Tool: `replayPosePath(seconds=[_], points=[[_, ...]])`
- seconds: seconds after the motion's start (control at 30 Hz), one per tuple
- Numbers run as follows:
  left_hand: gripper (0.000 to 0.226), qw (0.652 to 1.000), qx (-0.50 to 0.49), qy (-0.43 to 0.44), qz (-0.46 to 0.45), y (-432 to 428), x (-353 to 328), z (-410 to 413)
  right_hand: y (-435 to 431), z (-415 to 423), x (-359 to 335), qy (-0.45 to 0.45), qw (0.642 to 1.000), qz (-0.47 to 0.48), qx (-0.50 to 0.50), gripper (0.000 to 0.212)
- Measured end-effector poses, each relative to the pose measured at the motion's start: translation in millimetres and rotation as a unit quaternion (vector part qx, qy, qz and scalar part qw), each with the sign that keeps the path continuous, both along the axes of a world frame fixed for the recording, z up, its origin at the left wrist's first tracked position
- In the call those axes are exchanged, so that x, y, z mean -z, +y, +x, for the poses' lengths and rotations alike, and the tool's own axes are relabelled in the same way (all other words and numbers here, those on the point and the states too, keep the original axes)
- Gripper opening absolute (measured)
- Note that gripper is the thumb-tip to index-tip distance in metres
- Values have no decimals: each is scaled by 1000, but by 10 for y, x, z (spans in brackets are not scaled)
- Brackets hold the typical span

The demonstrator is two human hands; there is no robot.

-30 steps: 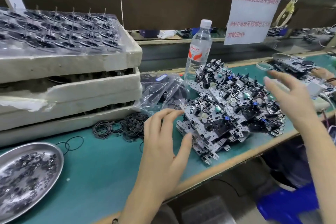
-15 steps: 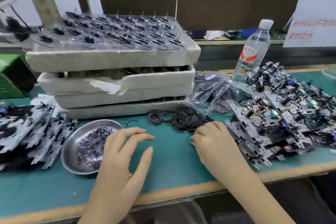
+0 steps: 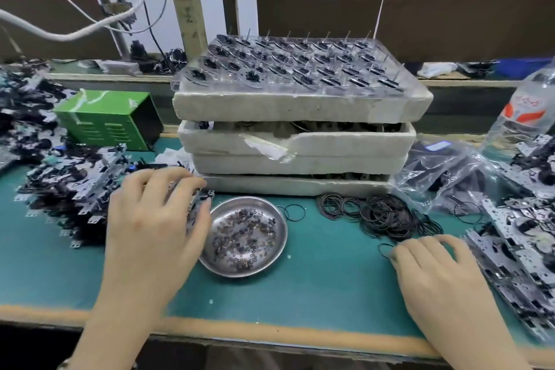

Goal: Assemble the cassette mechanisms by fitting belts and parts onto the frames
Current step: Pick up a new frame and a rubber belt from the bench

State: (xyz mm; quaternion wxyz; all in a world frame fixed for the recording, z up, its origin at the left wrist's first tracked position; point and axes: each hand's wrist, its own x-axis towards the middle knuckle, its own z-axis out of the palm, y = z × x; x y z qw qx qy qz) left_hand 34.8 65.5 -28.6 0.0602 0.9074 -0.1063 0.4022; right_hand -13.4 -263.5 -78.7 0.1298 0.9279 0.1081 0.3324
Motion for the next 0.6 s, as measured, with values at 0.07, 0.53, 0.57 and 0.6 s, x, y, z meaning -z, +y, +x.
replayPosePath(seconds=[0.07,0.53,0.57,0.6], points=[[30,997,-82,5,4,130,-75,124,81,-7,-22,7,997,74,-16,19],[23,991,-118,19,57,395,-191,372,644,97,-30,104,940,284,-160,25],[22,992,-116,34,22,407,-219,367,668,112,-10,103,939,283,-164,25],[23,993,-106,50,-26,427,-255,364,684,128,7,102,940,281,-168,25]])
